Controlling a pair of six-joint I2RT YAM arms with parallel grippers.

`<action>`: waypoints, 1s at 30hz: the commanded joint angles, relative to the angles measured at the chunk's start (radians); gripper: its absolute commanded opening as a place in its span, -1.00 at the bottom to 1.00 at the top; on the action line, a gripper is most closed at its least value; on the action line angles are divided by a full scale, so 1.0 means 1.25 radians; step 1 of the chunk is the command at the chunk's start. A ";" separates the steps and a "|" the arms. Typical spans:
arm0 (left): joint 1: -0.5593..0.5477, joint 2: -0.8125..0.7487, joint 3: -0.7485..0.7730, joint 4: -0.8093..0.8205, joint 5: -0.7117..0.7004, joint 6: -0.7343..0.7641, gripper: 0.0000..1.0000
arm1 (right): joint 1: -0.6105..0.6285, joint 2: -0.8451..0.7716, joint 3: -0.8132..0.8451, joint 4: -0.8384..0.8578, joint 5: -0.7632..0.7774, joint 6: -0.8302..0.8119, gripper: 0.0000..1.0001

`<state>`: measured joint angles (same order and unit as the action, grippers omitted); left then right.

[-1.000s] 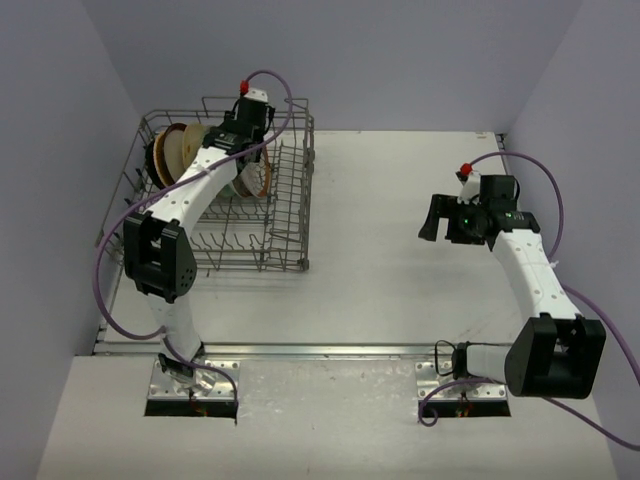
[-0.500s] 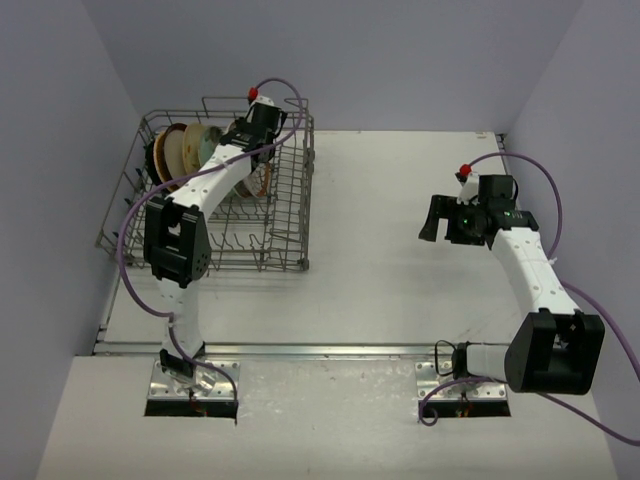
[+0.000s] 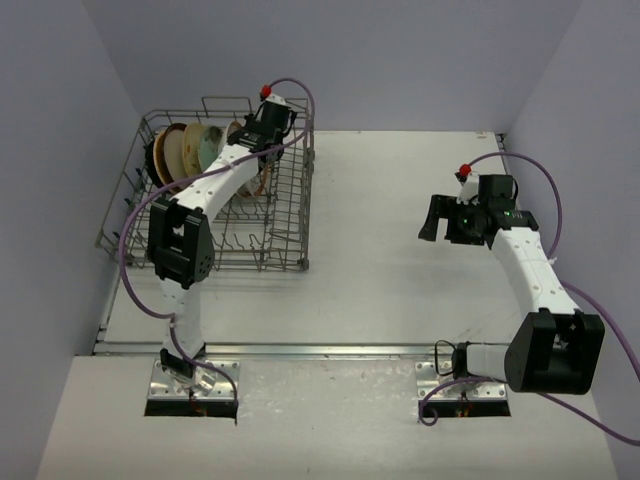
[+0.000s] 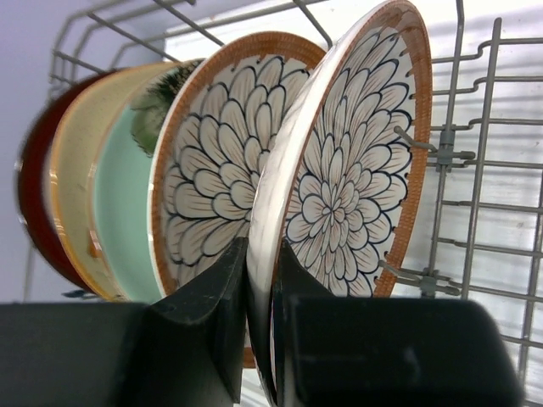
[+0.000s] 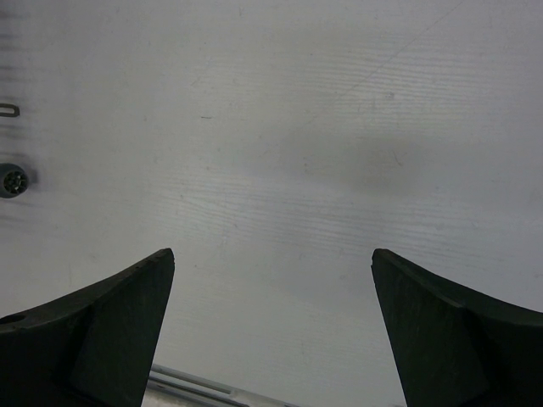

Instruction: Unload the plates from the dish rack

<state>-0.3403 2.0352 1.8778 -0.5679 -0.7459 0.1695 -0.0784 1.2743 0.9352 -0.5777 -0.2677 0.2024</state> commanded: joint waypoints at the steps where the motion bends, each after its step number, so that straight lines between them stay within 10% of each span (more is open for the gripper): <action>1: -0.019 -0.171 0.048 0.215 -0.183 0.185 -1.00 | -0.002 -0.017 0.035 0.012 -0.032 -0.013 0.98; 10: -0.036 -0.293 0.013 0.418 -0.217 0.363 -1.00 | -0.001 -0.050 0.048 0.036 -0.049 -0.032 0.98; 16: -0.038 -0.356 0.084 0.242 -0.145 0.202 -1.00 | 0.008 -0.054 0.097 0.062 -0.102 -0.018 0.98; 24: -0.036 -0.534 0.017 -0.072 0.632 -0.104 -1.00 | 0.020 -0.083 0.181 0.172 -0.304 0.155 0.97; 30: -0.036 -0.570 -0.099 -0.110 0.901 -0.127 -1.00 | 0.039 -0.029 0.276 0.227 -0.393 0.303 0.98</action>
<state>-0.3827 1.3555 1.7896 -0.7449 0.0168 0.0993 -0.0438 1.2025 1.1903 -0.3951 -0.6345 0.4206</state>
